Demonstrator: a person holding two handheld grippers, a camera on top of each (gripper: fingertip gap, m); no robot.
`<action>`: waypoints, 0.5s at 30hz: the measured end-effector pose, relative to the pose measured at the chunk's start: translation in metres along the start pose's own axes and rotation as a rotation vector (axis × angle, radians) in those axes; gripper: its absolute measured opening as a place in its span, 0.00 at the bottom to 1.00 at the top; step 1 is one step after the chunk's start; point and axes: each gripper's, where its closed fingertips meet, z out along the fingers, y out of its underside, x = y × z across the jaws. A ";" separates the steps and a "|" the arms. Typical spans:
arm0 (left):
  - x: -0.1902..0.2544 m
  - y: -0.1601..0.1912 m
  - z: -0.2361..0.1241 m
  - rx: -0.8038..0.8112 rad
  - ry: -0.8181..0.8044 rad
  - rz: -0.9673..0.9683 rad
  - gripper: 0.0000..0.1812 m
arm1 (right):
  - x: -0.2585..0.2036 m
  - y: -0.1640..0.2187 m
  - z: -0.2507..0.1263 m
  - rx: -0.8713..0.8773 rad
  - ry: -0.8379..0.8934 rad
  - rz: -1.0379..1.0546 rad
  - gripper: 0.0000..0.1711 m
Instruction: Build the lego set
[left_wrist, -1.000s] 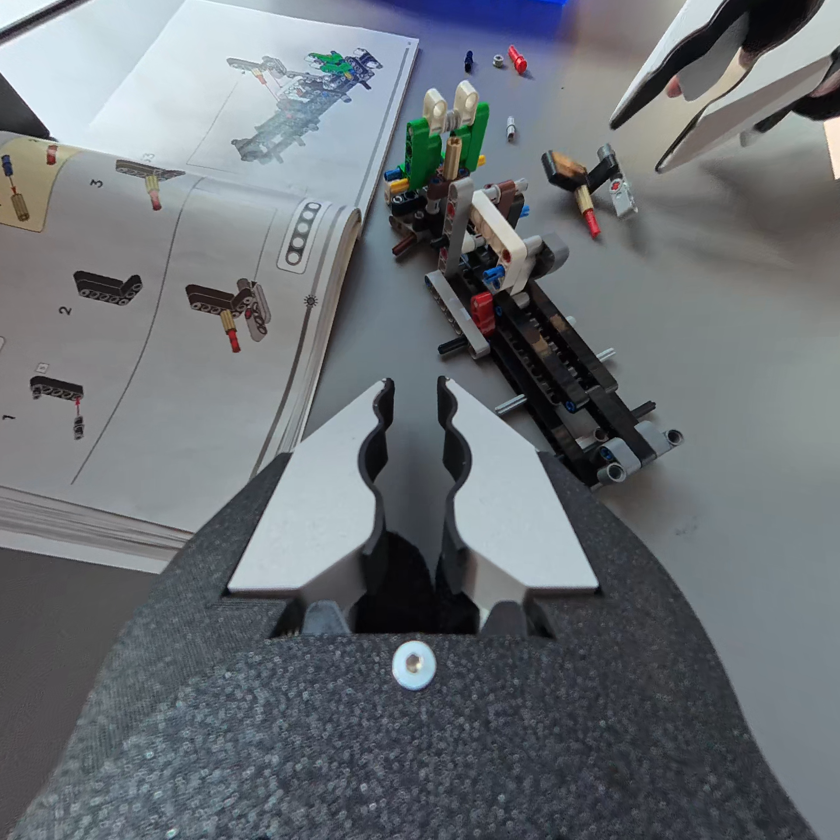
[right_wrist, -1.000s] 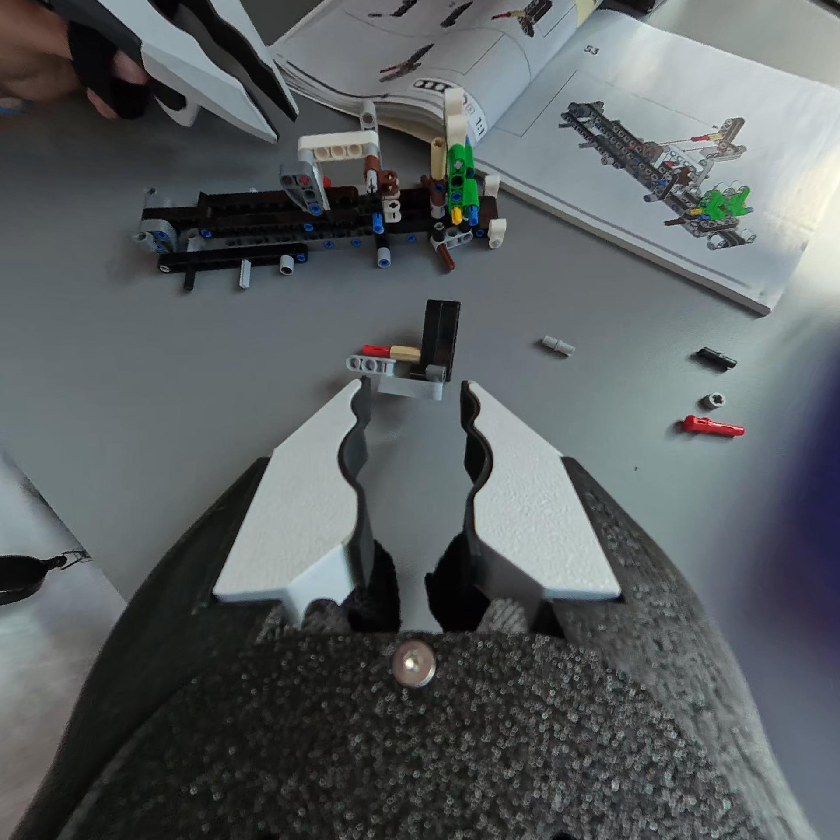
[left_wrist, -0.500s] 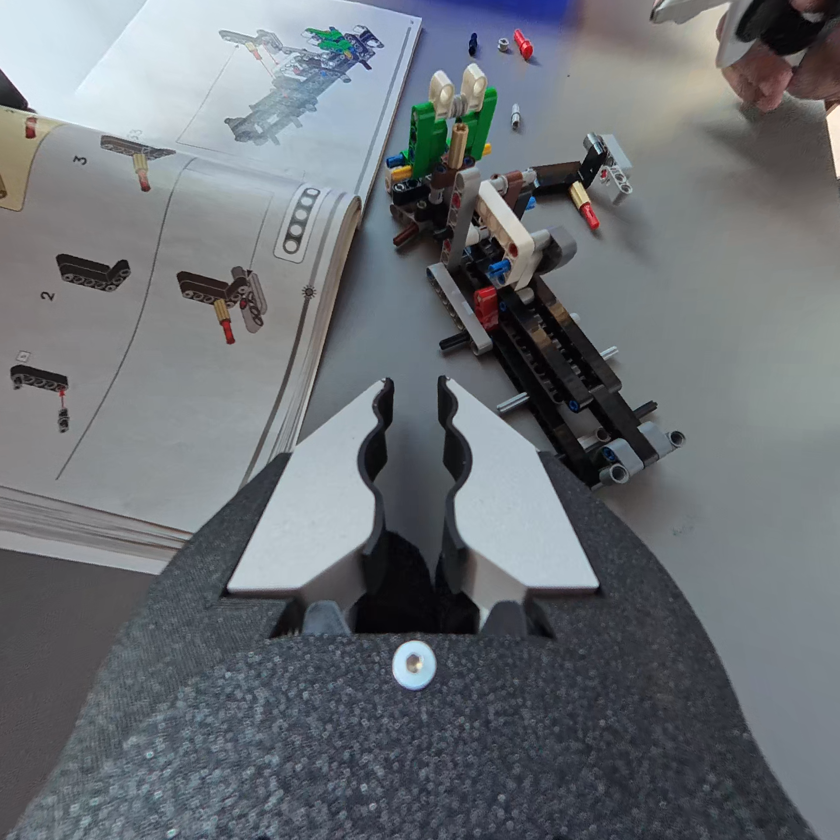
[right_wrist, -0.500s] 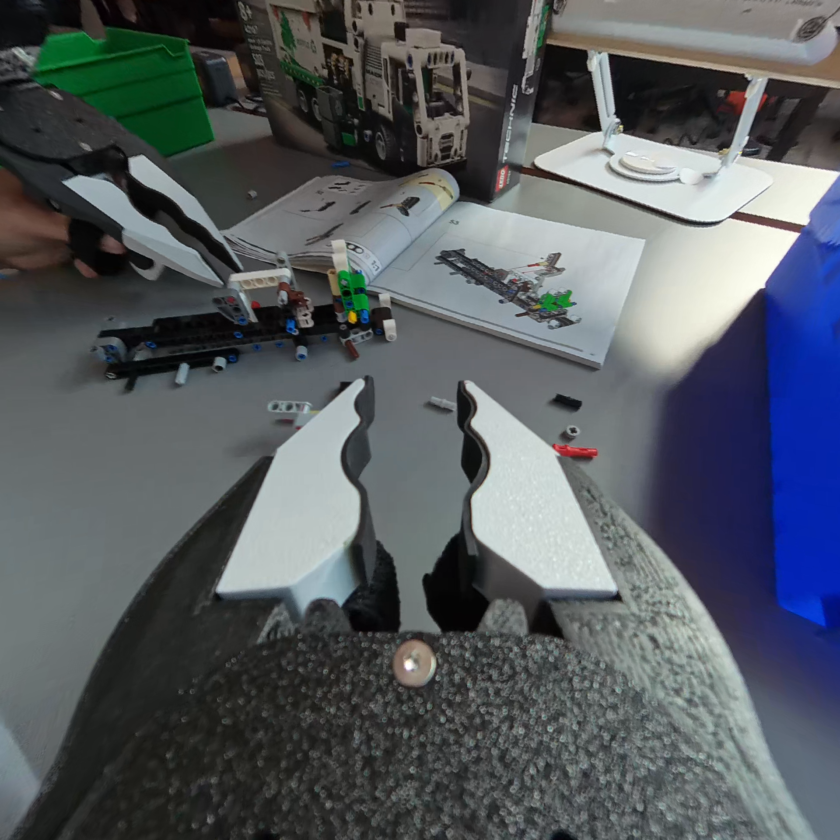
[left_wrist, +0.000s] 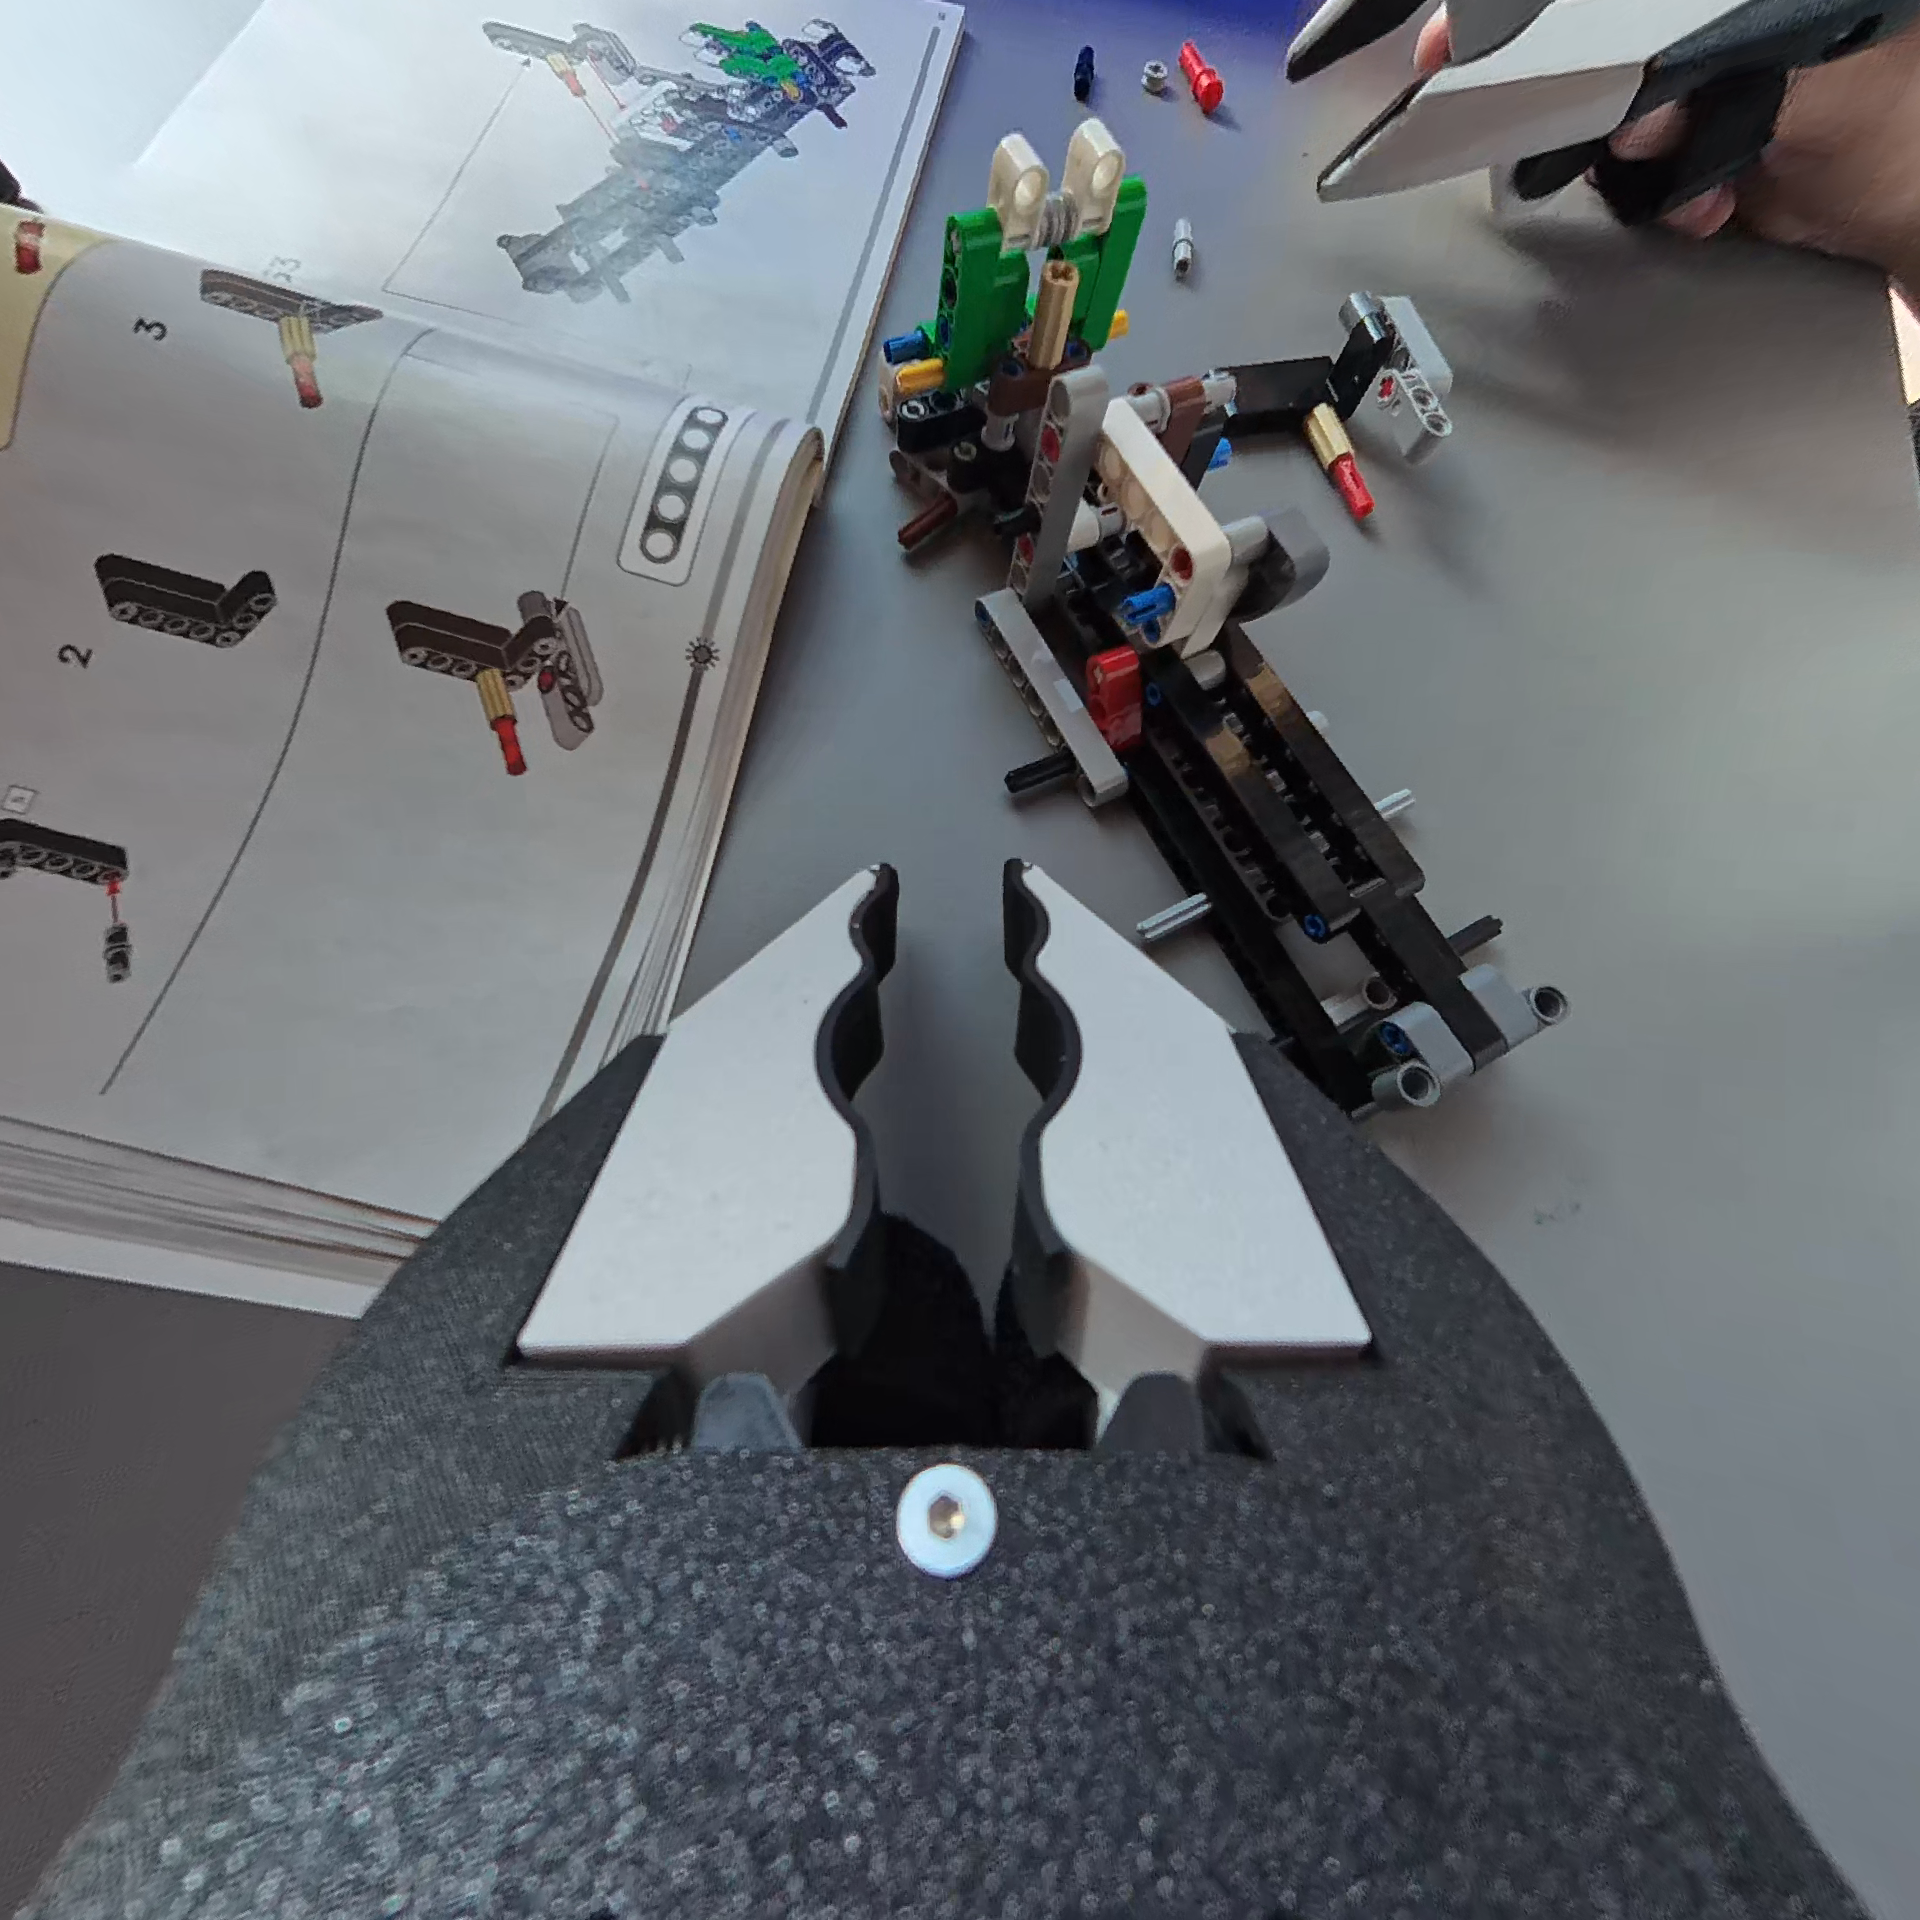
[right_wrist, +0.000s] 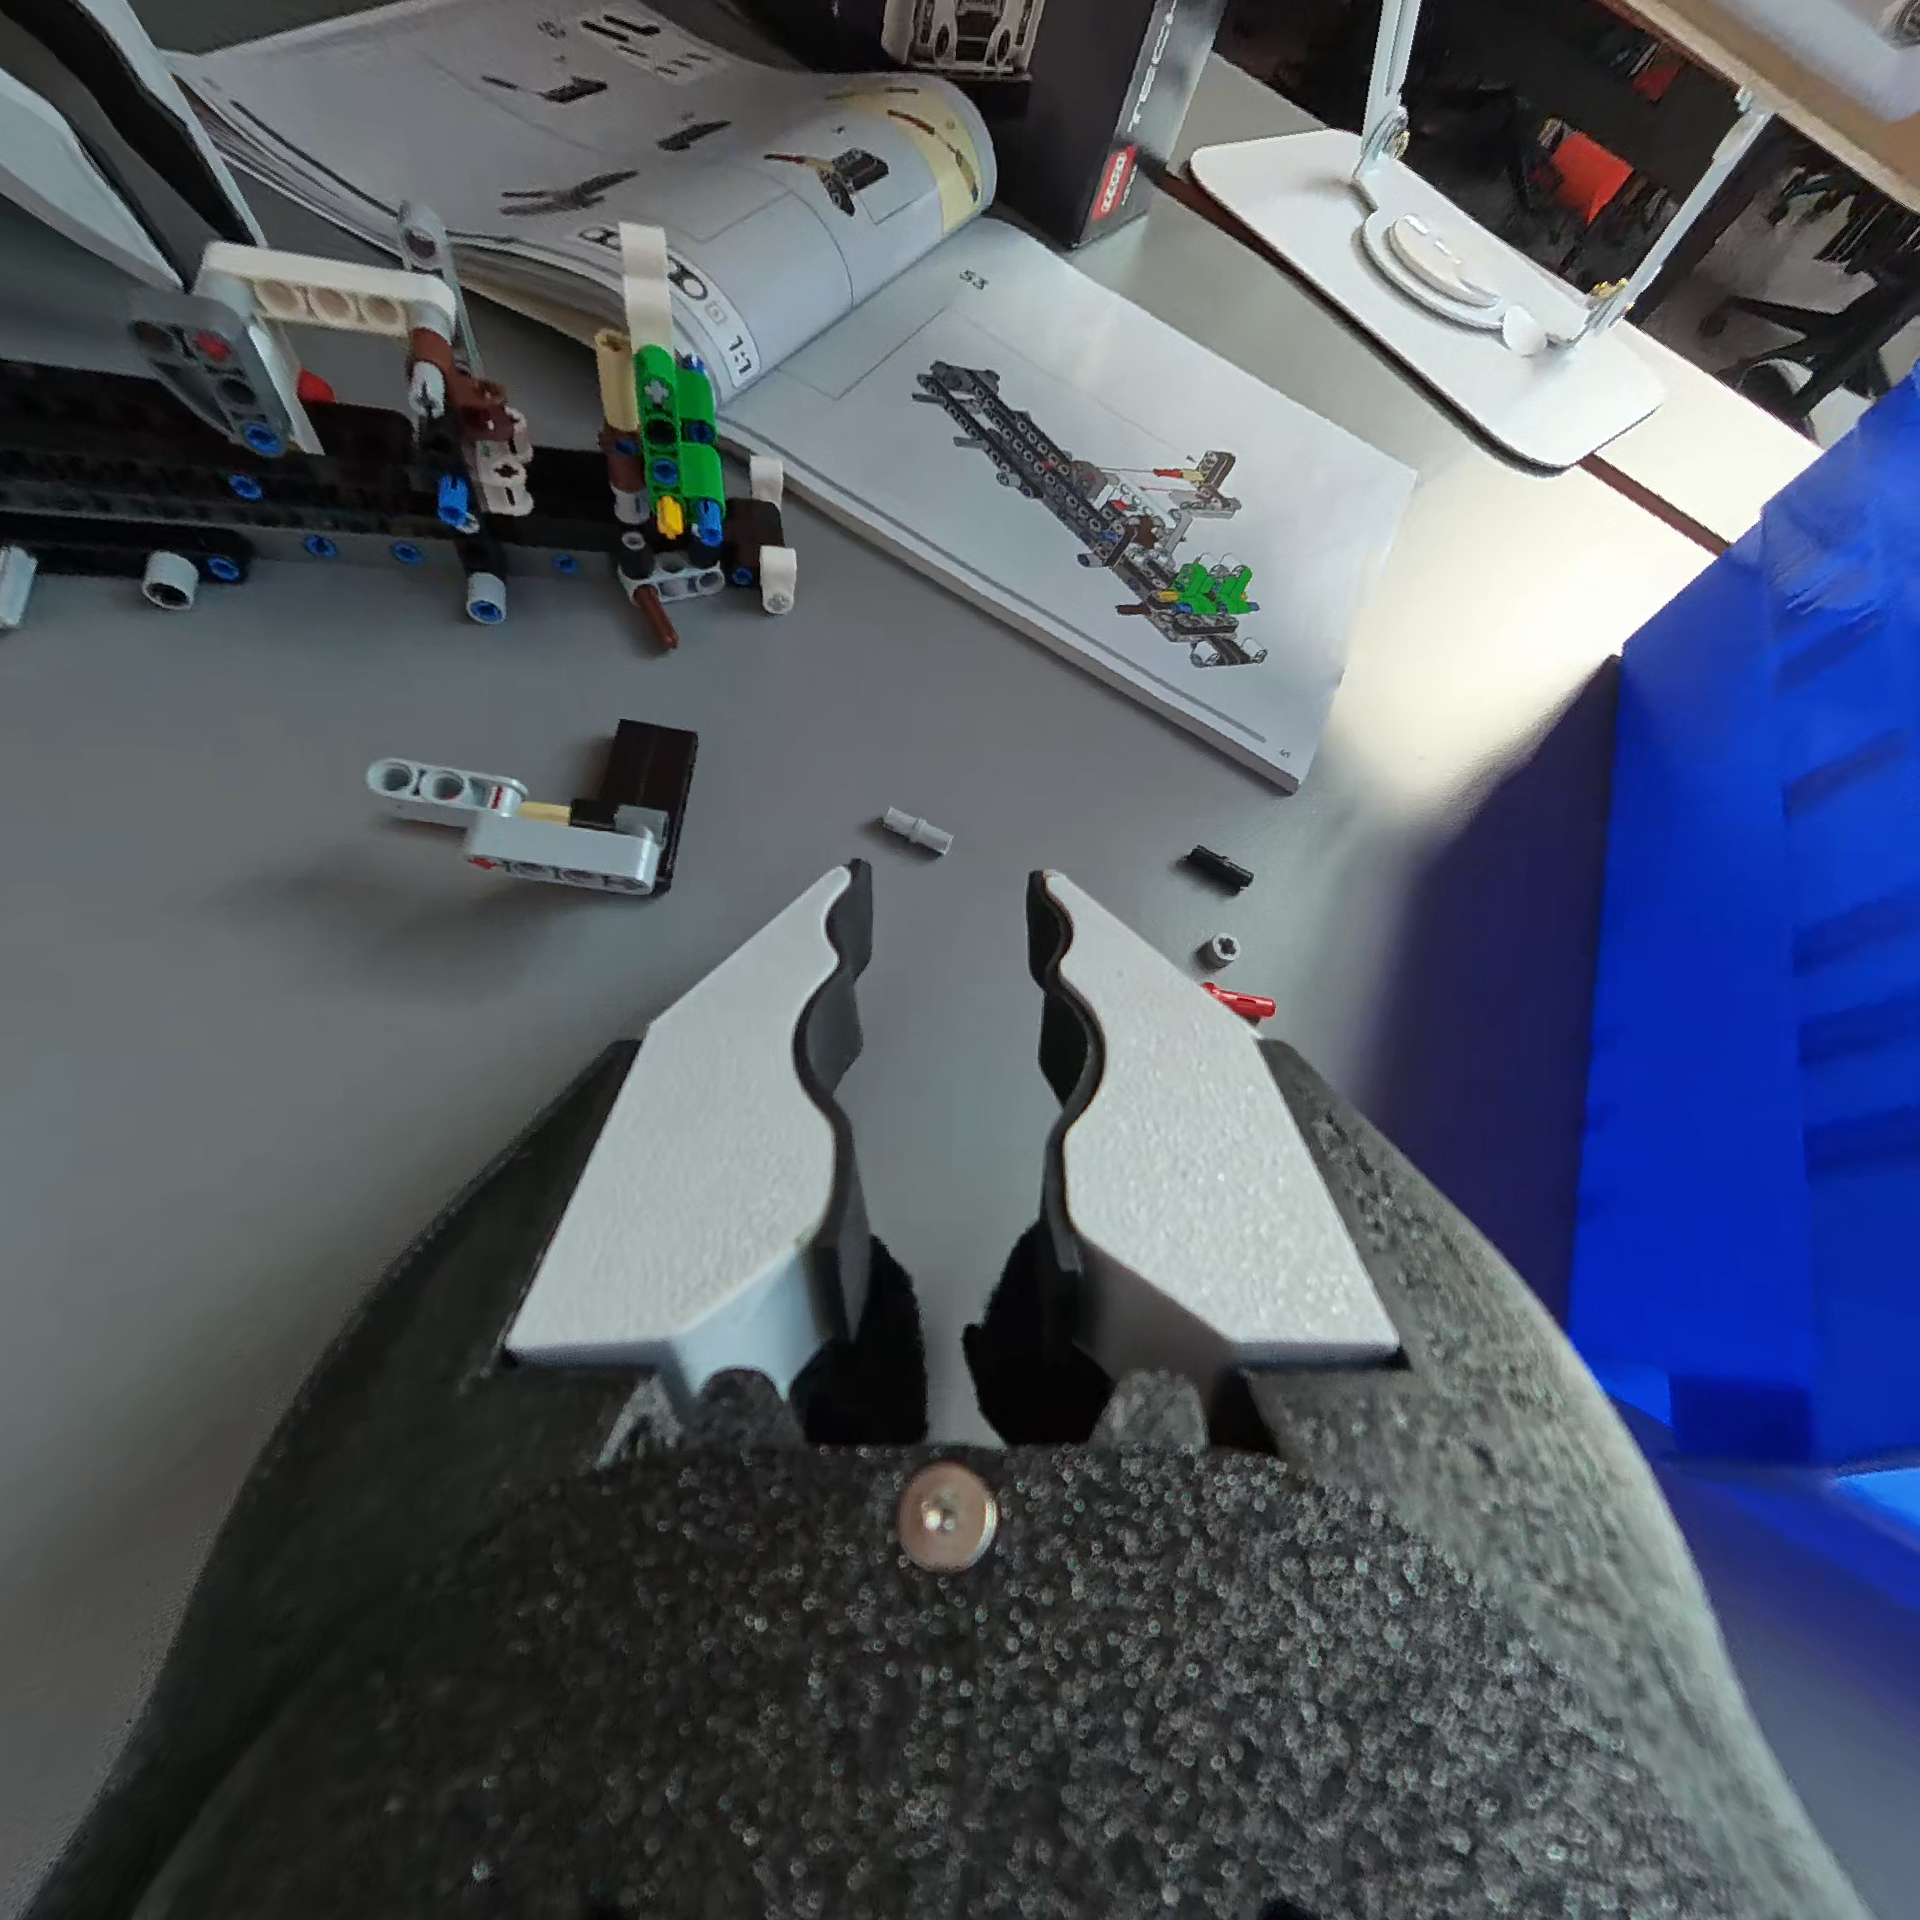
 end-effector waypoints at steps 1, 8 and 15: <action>0.000 0.000 0.000 0.001 0.001 -0.001 0.11 | 0.000 0.000 0.000 0.001 0.004 -0.006 0.16; 0.000 0.000 0.000 -0.001 -0.010 0.015 0.11 | 0.001 -0.002 -0.002 0.018 -0.032 0.045 0.16; 0.000 0.001 0.001 -0.006 -0.019 0.023 0.10 | 0.000 -0.001 -0.001 0.006 -0.033 0.035 0.16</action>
